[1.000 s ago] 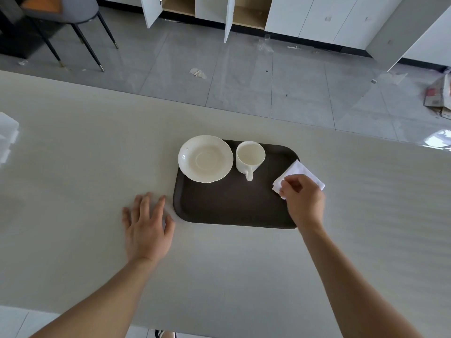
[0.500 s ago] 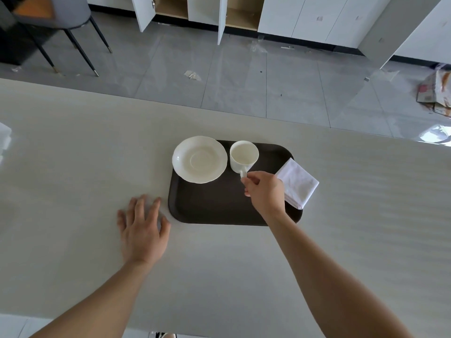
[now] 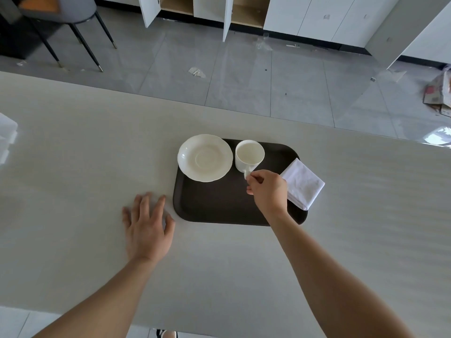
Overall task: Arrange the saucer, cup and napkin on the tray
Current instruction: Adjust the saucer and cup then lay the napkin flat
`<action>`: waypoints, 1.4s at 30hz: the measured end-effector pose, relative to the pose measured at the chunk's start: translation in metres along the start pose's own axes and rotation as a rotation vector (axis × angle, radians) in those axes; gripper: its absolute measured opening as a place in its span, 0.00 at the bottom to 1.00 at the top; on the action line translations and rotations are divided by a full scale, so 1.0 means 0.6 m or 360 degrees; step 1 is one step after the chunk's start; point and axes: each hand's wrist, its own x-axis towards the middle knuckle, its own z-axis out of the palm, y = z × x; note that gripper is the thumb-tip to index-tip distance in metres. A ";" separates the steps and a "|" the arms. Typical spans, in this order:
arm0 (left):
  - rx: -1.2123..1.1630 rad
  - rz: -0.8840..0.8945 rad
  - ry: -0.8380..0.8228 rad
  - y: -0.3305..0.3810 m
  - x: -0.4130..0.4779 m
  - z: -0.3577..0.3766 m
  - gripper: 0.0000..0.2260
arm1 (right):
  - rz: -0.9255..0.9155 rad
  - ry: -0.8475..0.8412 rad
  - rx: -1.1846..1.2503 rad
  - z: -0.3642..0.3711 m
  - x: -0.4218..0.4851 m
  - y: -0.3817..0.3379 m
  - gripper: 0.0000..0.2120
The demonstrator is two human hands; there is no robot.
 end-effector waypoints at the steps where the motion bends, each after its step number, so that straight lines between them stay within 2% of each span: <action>1: 0.0000 0.0000 -0.0004 0.001 0.000 -0.001 0.24 | -0.0003 -0.0001 0.0010 -0.002 0.000 0.001 0.04; 4: -0.0005 0.0004 0.0014 0.001 -0.001 -0.001 0.23 | 0.0018 0.0012 0.0090 -0.018 -0.001 0.011 0.02; 7: -0.0010 0.0008 0.0040 0.001 -0.002 0.001 0.23 | 0.0063 0.0106 0.0087 -0.058 0.002 0.038 0.04; 11: -0.0023 0.0009 0.0046 0.003 -0.001 0.002 0.24 | 0.0002 0.0473 -0.0352 -0.129 0.023 0.085 0.05; 13: -0.0021 0.0005 0.0026 0.003 -0.001 0.001 0.24 | 0.0008 0.0533 -0.0571 -0.156 0.039 0.102 0.09; 17: -0.0022 -0.0006 0.0001 0.004 -0.002 -0.001 0.24 | 0.0254 0.0089 -0.0868 -0.175 0.080 0.123 0.24; 19: -0.0023 -0.0003 0.0002 0.004 -0.002 -0.001 0.24 | 0.0424 -0.0107 -0.0815 -0.175 0.095 0.128 0.24; 21: -0.0019 0.0001 0.0003 0.005 -0.001 -0.002 0.24 | 0.0483 -0.0139 -0.0704 -0.175 0.100 0.133 0.19; 24: -0.0026 -0.0005 0.0004 0.006 -0.002 -0.005 0.24 | 0.0357 -0.0019 -0.0639 -0.180 0.096 0.137 0.10; 27: -0.0043 -0.0001 0.0003 0.007 -0.005 -0.006 0.24 | 0.0179 0.0061 -0.0390 -0.186 0.093 0.133 0.08; 31: -0.0157 -0.0080 -0.0074 0.009 0.001 -0.017 0.25 | 0.0037 -0.0117 0.0038 -0.189 0.107 0.111 0.11; 35: -0.0271 -0.0117 -0.0064 0.027 0.008 -0.036 0.23 | 0.0004 -0.0268 0.0086 -0.177 0.138 0.101 0.12; 38: -0.0278 0.0031 0.0108 0.058 -0.007 -0.043 0.18 | 0.0022 -0.0324 0.0050 -0.166 0.156 0.105 0.11; 40: -0.0329 0.0255 0.0235 0.096 -0.027 -0.045 0.15 | 0.0021 -0.0316 0.0013 -0.157 0.164 0.107 0.10; 42: -0.0468 0.0520 0.0232 0.148 -0.042 -0.046 0.12 | -0.0035 -0.0284 -0.0131 -0.149 0.168 0.108 0.09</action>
